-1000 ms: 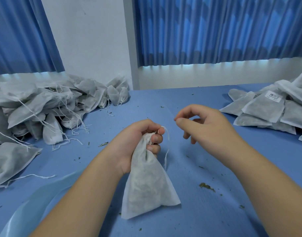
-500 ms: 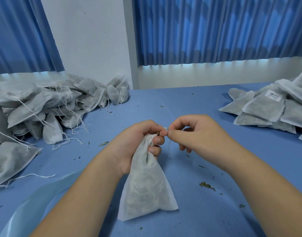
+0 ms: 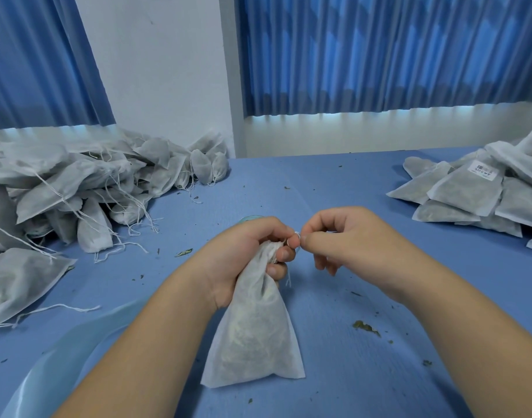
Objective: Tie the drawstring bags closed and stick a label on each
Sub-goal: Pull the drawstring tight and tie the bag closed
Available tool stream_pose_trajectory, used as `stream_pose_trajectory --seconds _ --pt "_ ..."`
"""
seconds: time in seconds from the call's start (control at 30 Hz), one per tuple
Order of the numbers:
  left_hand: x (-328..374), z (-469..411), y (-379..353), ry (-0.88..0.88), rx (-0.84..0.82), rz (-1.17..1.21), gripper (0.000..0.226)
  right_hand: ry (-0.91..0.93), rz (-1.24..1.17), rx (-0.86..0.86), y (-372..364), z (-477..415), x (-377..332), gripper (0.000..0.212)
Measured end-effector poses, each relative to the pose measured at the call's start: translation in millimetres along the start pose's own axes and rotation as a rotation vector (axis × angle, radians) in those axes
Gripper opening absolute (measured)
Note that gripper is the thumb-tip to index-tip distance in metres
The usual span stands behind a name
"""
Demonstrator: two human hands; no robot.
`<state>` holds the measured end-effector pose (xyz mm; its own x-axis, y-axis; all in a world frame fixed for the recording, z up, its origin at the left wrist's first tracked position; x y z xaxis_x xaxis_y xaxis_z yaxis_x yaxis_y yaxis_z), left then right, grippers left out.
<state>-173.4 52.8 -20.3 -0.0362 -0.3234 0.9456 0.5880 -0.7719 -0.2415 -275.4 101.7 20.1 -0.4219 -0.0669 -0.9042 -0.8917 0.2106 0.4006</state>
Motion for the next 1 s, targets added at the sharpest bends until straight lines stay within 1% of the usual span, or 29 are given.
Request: stream_pose_trajectory --seconds 0.17,0.3,0.4,0.67,0.8,0.87,0.97,1.0 --pt "1 3 0 -0.018 -0.001 -0.032 0.016 0.005 0.012 -0.003 0 0 1 0.01" --pt "3 4 -5 -0.019 -0.008 -0.054 0.011 0.012 0.02 -0.015 -1 0 1 0.011" --pt "6 8 -6 -0.044 -0.024 -0.097 0.012 0.01 0.018 -0.036 -1 0 1 0.009" --pt "15 11 1 -0.134 0.092 -0.265 0.008 0.024 0.026 -0.115 -3 2 -1 0.01" --pt "17 11 8 -0.191 0.167 -0.283 0.011 0.009 0.033 -0.136 -3 3 0 0.01" --pt "18 11 11 -0.206 0.191 -0.281 0.009 0.001 0.03 -0.137 -2 3 1 0.01" --pt "18 11 11 -0.193 0.182 -0.316 0.009 -0.004 0.056 -0.118 0 2 3 0.022" --pt "18 11 10 -0.185 0.177 -0.334 0.009 -0.009 0.069 -0.113 0 1 3 0.023"
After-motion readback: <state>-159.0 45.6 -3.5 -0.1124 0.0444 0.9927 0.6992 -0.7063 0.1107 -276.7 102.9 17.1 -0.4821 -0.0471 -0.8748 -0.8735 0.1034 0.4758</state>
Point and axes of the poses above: each hand's wrist, its own z-axis away from the middle knuckle, its own y-axis out of the back of the hand, x = y × z, the point moved 8 cm from there along -z, towards the middle knuckle, and after that the axes turned 2 degrees about -y, right-handed, at the moved point
